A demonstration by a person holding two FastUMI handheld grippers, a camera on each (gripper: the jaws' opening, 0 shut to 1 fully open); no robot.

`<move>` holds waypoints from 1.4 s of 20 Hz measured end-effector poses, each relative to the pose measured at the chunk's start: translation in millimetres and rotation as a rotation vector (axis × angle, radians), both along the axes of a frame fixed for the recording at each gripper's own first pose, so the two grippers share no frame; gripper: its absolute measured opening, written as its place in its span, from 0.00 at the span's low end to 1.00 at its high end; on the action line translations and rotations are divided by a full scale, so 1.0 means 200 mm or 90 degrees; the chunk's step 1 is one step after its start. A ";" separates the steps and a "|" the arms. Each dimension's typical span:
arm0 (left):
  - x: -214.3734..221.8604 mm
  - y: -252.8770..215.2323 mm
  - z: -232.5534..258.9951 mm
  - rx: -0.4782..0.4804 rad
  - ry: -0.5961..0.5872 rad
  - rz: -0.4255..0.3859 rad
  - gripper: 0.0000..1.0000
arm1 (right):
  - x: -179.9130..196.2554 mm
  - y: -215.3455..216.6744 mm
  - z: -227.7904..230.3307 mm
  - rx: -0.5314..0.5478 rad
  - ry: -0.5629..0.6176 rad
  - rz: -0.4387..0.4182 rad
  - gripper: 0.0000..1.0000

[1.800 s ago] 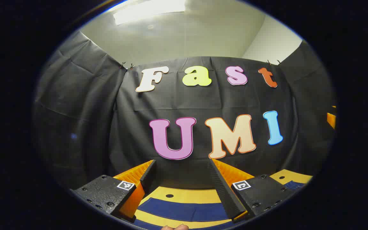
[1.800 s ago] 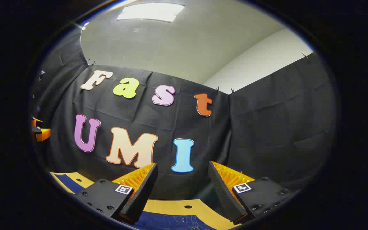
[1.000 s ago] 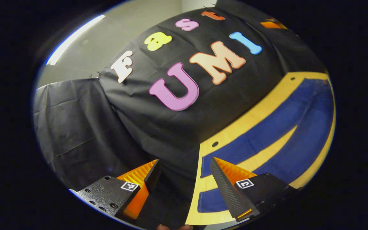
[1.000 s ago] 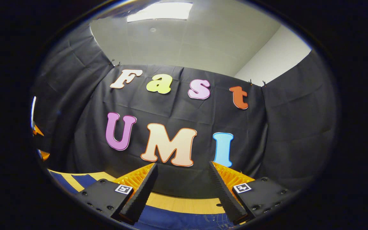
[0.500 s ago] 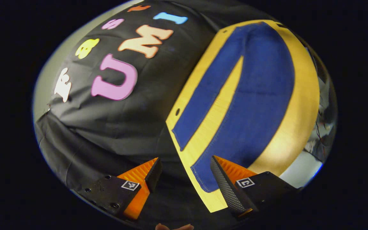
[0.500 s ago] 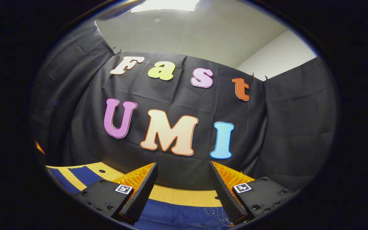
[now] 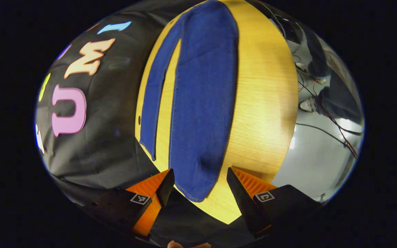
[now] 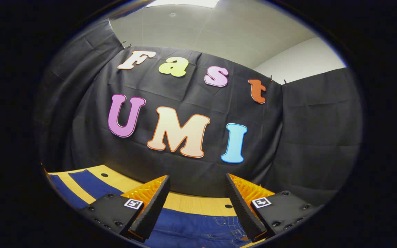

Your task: Grasp the waist and the cuffs of the jeans and fold them to make the two legs overlap; first hold the waist and fold one-third of the jeans toward the cuffs, then hold the cuffs and fold the remaining one-third in the same direction to finish folding.

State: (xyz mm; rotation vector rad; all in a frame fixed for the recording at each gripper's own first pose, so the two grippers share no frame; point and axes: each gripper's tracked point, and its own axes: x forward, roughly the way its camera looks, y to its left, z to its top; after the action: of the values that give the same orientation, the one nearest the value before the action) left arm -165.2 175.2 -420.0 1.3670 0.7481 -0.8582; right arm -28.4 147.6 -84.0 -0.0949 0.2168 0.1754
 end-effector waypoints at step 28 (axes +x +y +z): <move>0.11 -0.07 0.03 0.019 0.058 0.116 0.00 | -0.18 -0.45 -0.41 -0.162 0.109 0.033 0.99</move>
State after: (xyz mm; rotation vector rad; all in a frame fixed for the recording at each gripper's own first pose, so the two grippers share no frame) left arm -143.5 161.6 -413.5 1.2700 0.9448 -0.7709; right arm -64.5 57.0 -165.7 -0.3388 0.4075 0.2070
